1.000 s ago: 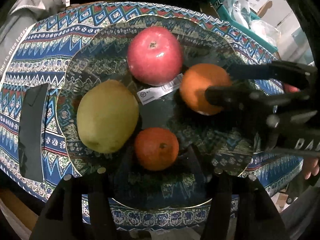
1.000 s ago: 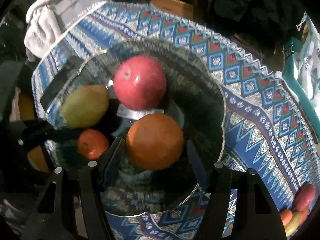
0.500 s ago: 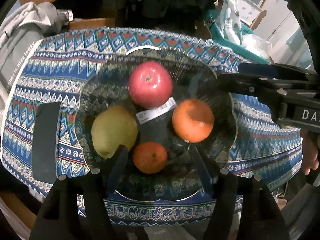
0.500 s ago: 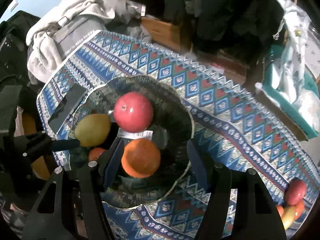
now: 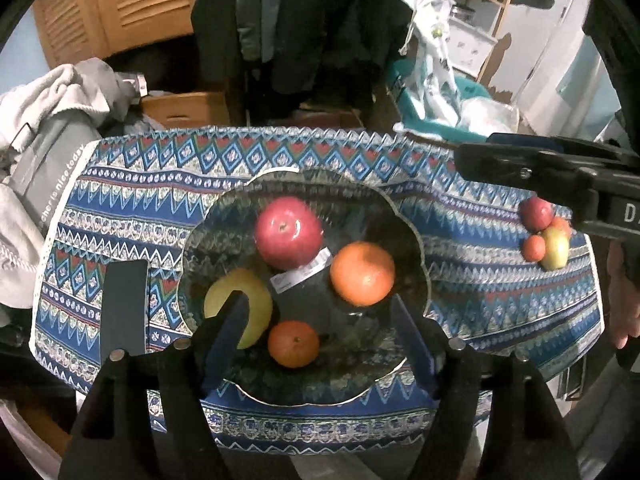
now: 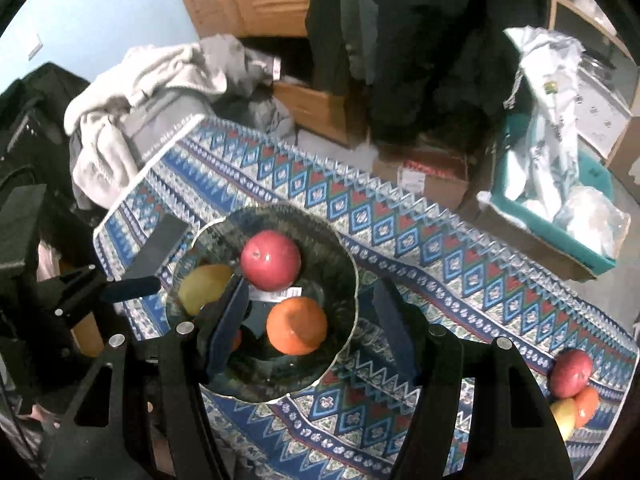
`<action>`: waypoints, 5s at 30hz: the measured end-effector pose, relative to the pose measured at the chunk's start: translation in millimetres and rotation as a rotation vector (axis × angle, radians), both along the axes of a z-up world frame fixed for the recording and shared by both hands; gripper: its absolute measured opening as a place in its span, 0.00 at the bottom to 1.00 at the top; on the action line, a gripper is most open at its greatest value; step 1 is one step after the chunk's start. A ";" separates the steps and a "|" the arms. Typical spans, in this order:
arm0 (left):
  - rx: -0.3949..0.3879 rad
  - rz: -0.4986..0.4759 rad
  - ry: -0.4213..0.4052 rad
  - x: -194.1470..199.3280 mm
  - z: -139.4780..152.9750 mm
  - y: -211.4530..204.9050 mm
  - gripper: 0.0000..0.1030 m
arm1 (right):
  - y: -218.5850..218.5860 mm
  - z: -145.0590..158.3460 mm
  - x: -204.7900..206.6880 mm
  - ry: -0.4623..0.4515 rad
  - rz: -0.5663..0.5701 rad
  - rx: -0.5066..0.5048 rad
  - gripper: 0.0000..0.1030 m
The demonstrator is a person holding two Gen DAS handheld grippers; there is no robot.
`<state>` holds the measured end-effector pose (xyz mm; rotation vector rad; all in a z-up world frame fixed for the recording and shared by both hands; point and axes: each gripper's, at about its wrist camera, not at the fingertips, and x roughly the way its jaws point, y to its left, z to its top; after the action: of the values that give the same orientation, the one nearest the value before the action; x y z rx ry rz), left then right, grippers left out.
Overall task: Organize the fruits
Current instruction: 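Withdraw both open tools from the bowl back toward the remaining fruit, then reach the left tool toward the red apple while the right tool approaches another orange, then grasp the red apple with the left tool while the right tool grasps the orange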
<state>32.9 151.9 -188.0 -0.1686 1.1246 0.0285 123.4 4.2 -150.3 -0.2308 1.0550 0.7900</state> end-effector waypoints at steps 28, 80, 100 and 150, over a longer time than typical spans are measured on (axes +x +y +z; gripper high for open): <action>0.007 -0.130 -0.074 22.1 42.0 -80.8 0.73 | -155.0 33.4 14.0 -0.059 -0.261 -0.010 0.65; 0.060 -0.438 -0.005 122.7 4.6 -271.6 0.74 | -373.0 -49.0 58.0 0.092 -0.585 -0.149 0.65; 0.024 -0.461 0.082 173.3 -57.1 -303.4 0.74 | -383.5 -125.2 93.2 0.244 -0.597 -0.191 0.65; -0.088 -0.493 0.199 220.5 -116.7 -405.0 0.79 | -449.7 -116.7 84.7 0.195 -0.810 -0.156 0.66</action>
<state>253.4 -253.2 -304.6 0.0378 1.3415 -0.4520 208.1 -445.5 -267.1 0.1494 1.2627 -0.0025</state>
